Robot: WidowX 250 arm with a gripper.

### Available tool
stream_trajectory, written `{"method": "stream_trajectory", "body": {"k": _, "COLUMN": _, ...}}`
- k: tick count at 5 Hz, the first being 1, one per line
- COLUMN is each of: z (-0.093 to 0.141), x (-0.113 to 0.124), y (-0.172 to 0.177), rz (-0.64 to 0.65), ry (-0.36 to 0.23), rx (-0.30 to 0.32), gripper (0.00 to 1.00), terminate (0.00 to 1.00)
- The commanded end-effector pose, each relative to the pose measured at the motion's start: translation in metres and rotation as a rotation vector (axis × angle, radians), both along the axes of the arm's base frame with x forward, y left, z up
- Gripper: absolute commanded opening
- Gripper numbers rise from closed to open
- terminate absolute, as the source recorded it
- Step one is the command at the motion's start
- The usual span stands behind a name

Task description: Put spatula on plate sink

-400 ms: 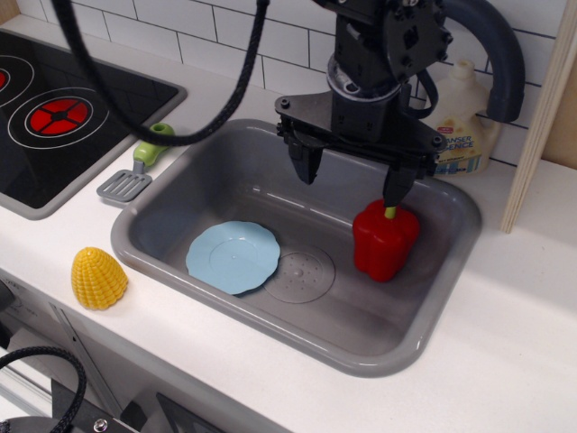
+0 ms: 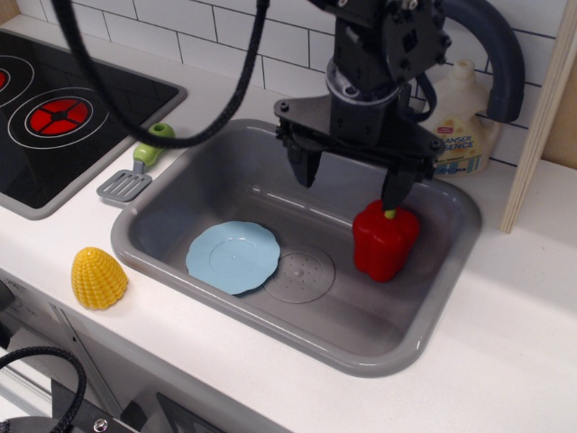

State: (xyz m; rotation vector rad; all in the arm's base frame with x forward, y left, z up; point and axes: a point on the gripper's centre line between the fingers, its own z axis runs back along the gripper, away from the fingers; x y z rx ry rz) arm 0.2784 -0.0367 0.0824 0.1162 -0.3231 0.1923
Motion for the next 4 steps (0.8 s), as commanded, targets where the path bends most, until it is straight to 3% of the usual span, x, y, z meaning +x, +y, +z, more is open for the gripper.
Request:
{"method": "stream_trajectory", "body": {"k": 1, "z": 0.022, "x": 0.002, "y": 0.075, "rz": -0.094, "ry": -0.052, "rx": 0.0, "gripper": 1.0, "terminate": 0.0}}
{"method": "stream_trajectory", "body": {"k": 2, "z": 0.025, "x": 0.005, "y": 0.114, "rz": -0.165, "ry": -0.042, "rx": 0.019, "gripper": 1.0, "terminate": 0.0}}
{"method": "stream_trajectory", "body": {"k": 3, "z": 0.022, "x": 0.007, "y": 0.142, "rz": -0.169, "ry": 0.014, "rx": 0.017, "gripper": 1.0, "terminate": 0.0}}
{"method": "stream_trajectory", "body": {"k": 4, "z": 0.017, "x": 0.011, "y": 0.166, "rz": -0.143, "ry": 0.023, "rx": 0.012, "gripper": 1.0, "terminate": 0.0}}
